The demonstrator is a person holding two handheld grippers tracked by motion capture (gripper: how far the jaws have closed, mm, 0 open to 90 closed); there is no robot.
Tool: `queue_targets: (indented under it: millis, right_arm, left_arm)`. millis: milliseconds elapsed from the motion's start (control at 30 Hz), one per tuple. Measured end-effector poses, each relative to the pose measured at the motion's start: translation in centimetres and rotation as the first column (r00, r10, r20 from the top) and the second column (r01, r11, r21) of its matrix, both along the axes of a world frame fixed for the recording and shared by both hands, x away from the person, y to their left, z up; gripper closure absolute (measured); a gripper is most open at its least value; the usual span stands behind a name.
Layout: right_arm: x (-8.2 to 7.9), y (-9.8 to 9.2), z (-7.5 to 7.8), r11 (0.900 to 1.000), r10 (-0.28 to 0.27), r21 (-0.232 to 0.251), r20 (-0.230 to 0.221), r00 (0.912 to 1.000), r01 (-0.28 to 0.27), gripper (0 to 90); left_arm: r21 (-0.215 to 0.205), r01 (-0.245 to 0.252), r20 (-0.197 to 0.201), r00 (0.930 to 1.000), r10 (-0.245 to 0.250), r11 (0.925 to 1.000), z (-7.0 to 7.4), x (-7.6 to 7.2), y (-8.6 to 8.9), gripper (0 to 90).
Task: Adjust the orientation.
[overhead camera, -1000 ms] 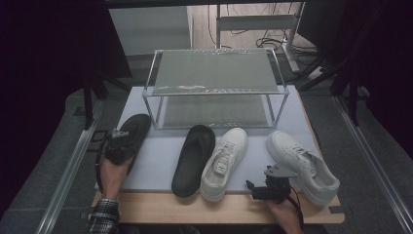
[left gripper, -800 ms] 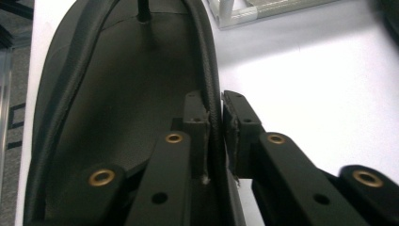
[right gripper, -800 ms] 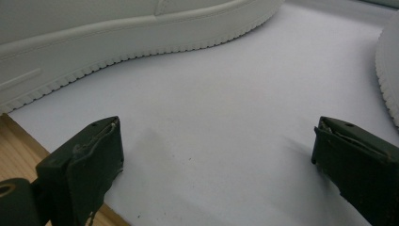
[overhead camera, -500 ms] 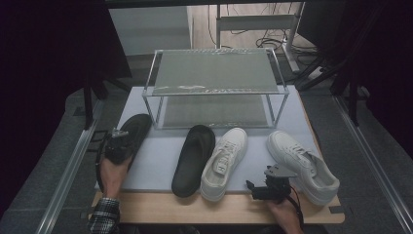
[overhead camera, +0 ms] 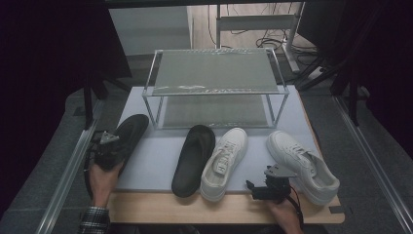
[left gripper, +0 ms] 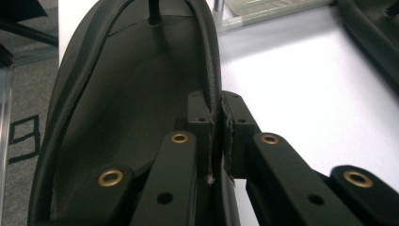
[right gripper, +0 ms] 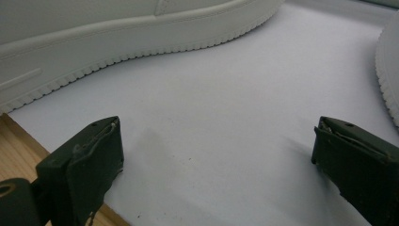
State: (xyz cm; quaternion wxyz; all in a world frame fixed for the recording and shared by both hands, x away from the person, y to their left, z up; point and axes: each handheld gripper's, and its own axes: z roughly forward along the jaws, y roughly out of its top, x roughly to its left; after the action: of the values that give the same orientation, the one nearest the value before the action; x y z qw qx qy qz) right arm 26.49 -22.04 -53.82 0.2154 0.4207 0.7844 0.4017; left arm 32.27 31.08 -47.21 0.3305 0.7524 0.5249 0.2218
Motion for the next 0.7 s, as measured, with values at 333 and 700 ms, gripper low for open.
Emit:
queue_targets:
  millis: [333,700]
  right_arm:
    - [0.0,0.0,0.0,1.0,0.0,0.0,0.0,1.0,0.0,2.4]
    - [0.0,0.0,0.0,1.0,0.0,0.0,0.0,1.0,0.0,2.4]
  left_arm:
    - [-0.012,0.038,0.003,0.9993,-0.038,0.9992,0.7,-2.9,1.0,83.4]
    - [-0.004,0.117,0.009,0.9931,-0.117,0.9931,0.7,-5.4,0.1,83.5]
